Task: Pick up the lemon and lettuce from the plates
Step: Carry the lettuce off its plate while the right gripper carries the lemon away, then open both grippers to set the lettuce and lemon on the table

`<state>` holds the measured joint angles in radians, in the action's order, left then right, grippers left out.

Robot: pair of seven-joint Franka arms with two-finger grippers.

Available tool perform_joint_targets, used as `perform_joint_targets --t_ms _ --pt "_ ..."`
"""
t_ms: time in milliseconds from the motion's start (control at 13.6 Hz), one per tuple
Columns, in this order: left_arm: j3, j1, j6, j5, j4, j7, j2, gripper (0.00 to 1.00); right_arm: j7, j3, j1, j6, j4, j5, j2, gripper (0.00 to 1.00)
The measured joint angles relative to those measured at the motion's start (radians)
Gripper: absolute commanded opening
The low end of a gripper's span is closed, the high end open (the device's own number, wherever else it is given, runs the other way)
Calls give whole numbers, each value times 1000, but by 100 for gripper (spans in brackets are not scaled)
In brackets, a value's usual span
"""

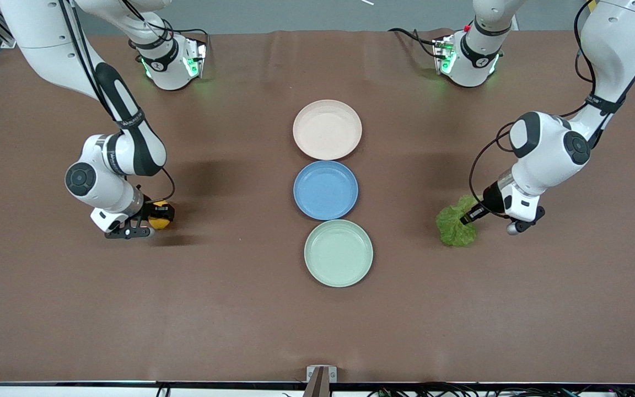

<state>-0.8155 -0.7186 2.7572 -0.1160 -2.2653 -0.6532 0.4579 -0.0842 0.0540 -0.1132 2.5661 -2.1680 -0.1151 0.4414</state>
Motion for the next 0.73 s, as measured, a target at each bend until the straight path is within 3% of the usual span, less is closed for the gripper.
perform_joint_targets --t_ms 220,293,366,586,733 --pt "62 -1 1 -186 -1 -2 37 13 -1 0 0 1 0 0 11 100" --pt "79 -2 3 -251 -1 -2 52 45 -2 -1 0 2 3 0 12 100" --pt "91 -4 9 -310 0 -2 65 99 -2 -1 0 -5 16 0 10 100" --pt "95 -10 7 -425 14 -2 72 100 -3 0 0 -238 175 0 -17 100" --pt "92 -11 -78 -459 63 4 56 100 -3 5 1 -433 319 1 -39 100"
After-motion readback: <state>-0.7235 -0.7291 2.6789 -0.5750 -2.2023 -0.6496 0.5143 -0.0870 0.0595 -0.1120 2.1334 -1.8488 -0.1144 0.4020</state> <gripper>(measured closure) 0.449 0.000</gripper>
